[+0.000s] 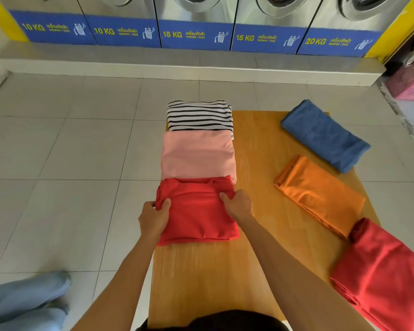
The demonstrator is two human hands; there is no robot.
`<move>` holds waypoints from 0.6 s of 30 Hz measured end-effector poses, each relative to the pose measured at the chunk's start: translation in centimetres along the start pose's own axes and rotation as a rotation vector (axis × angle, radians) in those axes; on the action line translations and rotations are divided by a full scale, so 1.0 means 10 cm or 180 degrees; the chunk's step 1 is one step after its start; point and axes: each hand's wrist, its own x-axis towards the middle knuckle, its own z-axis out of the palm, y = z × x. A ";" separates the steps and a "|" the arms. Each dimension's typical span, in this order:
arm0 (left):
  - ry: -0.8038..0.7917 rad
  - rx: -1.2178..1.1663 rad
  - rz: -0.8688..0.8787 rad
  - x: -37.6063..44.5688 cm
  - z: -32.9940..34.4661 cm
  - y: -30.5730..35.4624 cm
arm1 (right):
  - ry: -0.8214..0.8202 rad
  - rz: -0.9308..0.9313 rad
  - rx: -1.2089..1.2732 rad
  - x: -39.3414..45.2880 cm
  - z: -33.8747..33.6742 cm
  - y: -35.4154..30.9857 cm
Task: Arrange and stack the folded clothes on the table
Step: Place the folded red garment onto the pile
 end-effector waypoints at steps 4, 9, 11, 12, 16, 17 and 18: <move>0.0068 -0.0098 0.0190 -0.16 -0.09 -0.05 | 0.0161 0.0010 0.0176 -0.17 -0.07 0.13; 0.0303 0.0000 0.0634 -0.51 -0.16 -0.02 | 0.0358 -0.0047 0.0497 -0.54 -0.17 0.31; 0.0252 -0.0047 0.0848 -0.71 -0.11 0.01 | 0.0408 -0.0067 0.0631 -0.70 -0.19 0.40; 0.0152 -0.0050 0.0892 -0.82 -0.07 0.02 | 0.0415 -0.0056 0.0714 -0.77 -0.20 0.44; -0.0399 0.0130 0.1194 -1.24 0.21 0.05 | 0.0476 -0.0016 0.0990 -1.06 -0.28 0.65; -0.0523 0.0127 0.1254 -1.33 0.28 0.03 | 0.0506 0.0011 0.1039 -1.11 -0.32 0.71; -0.0667 0.0112 0.1262 -1.43 0.34 0.02 | 0.0530 0.0039 0.1096 -1.16 -0.36 0.77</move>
